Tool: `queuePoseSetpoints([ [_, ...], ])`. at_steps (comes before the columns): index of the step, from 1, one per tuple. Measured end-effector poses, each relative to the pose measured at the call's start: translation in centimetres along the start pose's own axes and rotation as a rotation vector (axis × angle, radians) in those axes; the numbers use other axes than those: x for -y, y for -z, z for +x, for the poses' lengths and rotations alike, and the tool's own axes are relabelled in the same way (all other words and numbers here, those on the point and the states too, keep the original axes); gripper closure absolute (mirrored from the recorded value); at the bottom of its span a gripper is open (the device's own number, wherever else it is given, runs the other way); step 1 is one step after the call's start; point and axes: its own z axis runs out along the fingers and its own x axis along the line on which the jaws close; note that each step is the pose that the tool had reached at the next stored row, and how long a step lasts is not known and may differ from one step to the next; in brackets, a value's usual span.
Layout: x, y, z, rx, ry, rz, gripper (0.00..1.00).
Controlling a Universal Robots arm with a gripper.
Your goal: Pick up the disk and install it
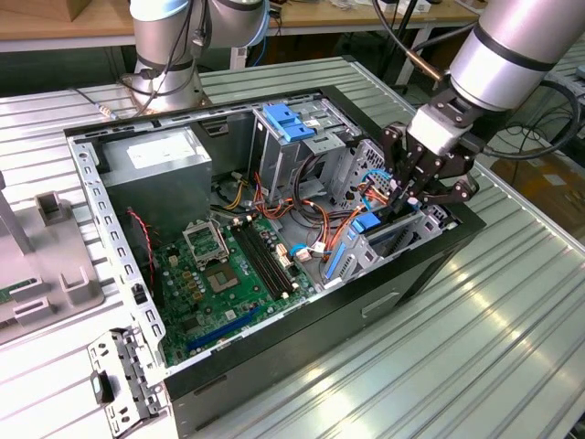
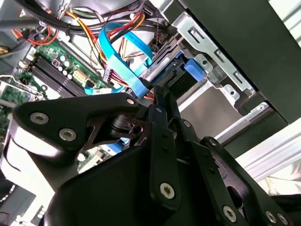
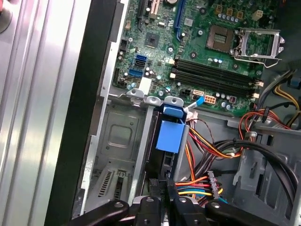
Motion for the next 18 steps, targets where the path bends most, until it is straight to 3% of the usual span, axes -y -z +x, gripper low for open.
queuePoseSetpoints([
  [8, 0.06, 0.11, 0.00, -0.0007, -0.099, 0.0056, 0.83],
  [18, 0.28, 0.10, -0.08, 0.0004, -0.185, 0.0106, 0.83],
])
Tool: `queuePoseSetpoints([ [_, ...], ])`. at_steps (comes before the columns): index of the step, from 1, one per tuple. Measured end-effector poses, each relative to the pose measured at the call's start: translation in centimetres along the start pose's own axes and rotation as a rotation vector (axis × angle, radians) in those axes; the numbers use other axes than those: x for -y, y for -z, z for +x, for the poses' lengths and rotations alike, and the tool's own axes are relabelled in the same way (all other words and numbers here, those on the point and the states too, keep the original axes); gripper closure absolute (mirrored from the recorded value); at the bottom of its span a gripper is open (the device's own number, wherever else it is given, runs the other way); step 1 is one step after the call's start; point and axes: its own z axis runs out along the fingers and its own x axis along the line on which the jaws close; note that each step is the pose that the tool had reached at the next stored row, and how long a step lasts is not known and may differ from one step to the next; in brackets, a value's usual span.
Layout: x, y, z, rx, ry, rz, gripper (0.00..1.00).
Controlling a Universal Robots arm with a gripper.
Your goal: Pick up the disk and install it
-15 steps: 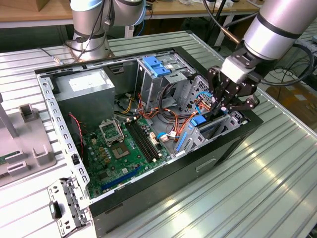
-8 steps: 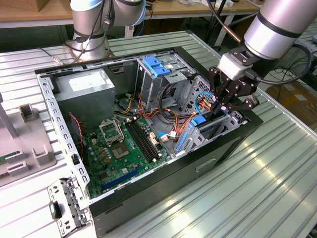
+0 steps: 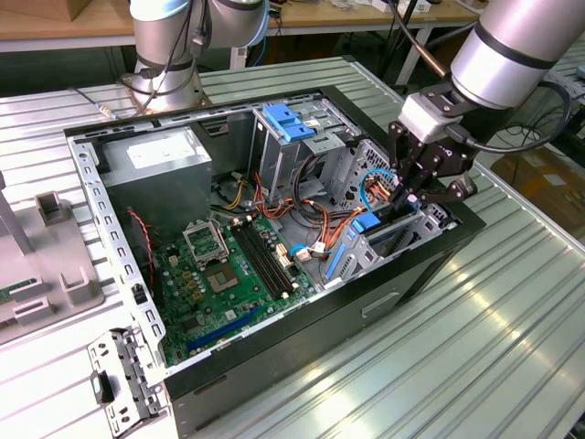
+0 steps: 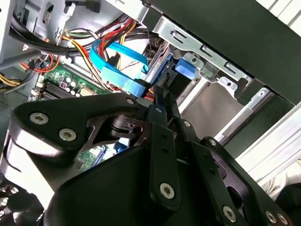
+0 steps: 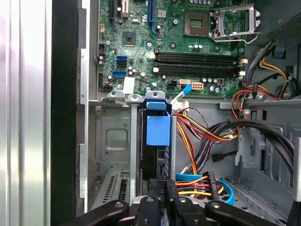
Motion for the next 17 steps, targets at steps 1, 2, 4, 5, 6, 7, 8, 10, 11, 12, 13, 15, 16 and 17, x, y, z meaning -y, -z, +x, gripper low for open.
queuePoseSetpoints([
  [1, 0.16, 0.01, -0.01, 0.0000, -0.003, -0.0001, 0.83],
  [2, 0.38, 0.00, -0.04, 0.0001, -0.004, -0.0004, 0.83],
  [4, 0.48, -0.01, -0.05, 0.0002, -0.004, -0.0006, 0.83],
  [5, 0.48, -0.01, -0.07, 0.0002, -0.005, -0.0006, 0.83],
  [6, 0.48, -0.01, -0.10, 0.0001, -0.006, -0.0006, 0.83],
  [7, 0.48, -0.01, -0.14, 0.0001, -0.007, -0.0005, 0.83],
  [8, 0.49, -0.02, -0.19, 0.0001, -0.007, -0.0005, 0.83],
  [10, 0.56, -0.03, -0.22, 0.0001, -0.008, -0.0006, 0.83],
  [11, 0.59, -0.03, -0.23, 0.0000, -0.008, -0.0007, 0.83],
  [12, 0.63, -0.05, -0.23, 0.0001, -0.008, -0.0009, 0.83],
  [13, 0.65, -0.05, -0.23, 0.0001, -0.008, -0.0009, 0.83],
  [15, 0.65, -0.05, -0.23, 0.0000, -0.008, -0.0010, 0.83],
  [16, 0.66, -0.07, -0.22, 0.0002, -0.008, -0.0010, 0.83],
  [17, 0.66, -0.07, -0.21, 0.0002, -0.008, -0.0010, 0.83],
])
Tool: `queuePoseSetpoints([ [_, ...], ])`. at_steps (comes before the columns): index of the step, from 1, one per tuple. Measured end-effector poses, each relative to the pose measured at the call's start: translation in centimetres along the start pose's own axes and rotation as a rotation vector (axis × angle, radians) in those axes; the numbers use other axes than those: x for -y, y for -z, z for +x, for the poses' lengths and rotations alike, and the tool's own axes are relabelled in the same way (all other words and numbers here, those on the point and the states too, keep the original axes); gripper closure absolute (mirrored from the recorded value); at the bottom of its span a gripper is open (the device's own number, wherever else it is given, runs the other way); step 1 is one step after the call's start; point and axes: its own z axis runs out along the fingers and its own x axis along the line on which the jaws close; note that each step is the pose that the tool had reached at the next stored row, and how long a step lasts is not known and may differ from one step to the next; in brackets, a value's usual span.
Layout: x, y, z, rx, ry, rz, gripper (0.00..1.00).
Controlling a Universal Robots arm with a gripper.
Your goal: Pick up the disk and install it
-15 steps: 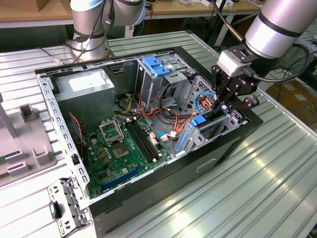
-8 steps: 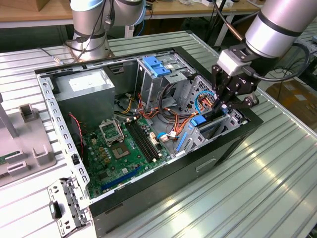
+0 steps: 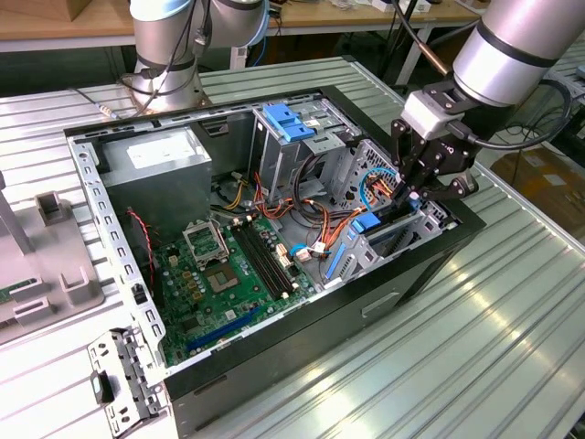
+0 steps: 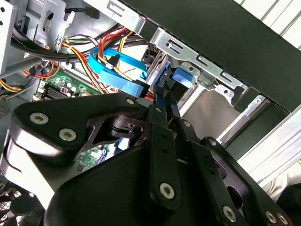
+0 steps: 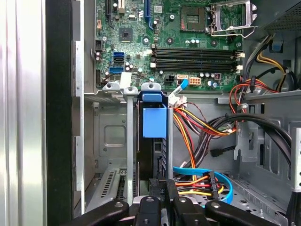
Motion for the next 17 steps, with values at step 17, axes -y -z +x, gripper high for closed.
queuePoseSetpoints([
  [17, -0.11, -0.31, 0.23, 0.0001, 0.000, 0.0000, 0.83],
])
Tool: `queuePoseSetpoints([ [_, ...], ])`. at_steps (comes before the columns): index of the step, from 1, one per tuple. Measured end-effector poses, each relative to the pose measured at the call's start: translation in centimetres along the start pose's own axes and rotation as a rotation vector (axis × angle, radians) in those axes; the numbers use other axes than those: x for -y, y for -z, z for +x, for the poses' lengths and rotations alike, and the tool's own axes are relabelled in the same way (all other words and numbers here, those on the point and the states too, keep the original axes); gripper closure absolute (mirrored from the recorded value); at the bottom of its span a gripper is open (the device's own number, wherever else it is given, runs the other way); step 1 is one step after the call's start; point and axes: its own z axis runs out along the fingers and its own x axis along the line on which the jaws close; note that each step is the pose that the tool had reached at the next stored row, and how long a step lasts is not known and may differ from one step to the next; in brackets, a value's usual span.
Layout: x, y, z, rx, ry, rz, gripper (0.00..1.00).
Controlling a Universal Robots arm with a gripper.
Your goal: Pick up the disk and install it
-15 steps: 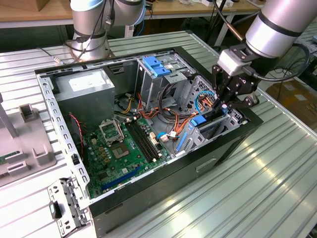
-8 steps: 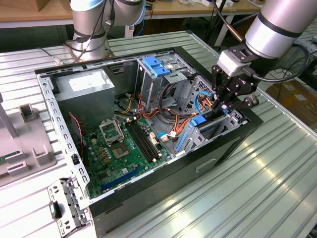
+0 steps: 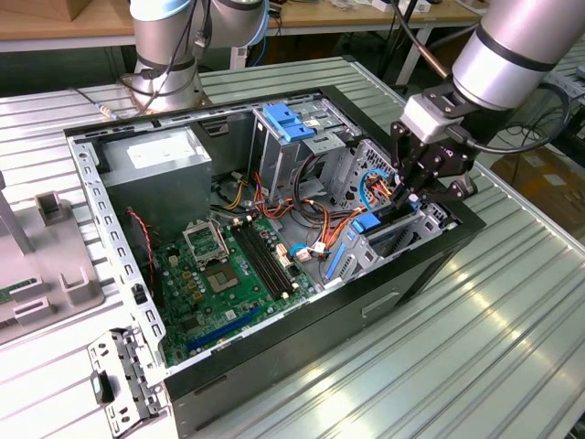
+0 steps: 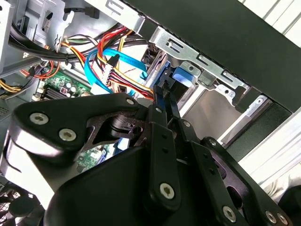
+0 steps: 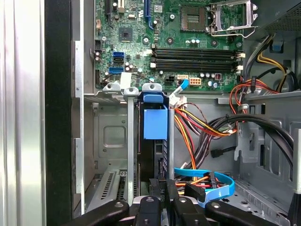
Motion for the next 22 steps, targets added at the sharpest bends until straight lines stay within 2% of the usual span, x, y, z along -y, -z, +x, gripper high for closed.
queuePoseSetpoints([
  [5, 0.01, 0.42, -0.02, 0.0000, -0.013, 0.0008, 0.83],
  [9, 0.01, 0.46, -0.02, -0.0001, -0.033, 0.0019, 0.83],
  [17, 0.00, 0.23, 0.19, 0.0005, -0.033, 0.0019, 0.83],
  [22, -0.02, 0.19, -0.03, 0.0008, -0.033, 0.0019, 0.83],
])
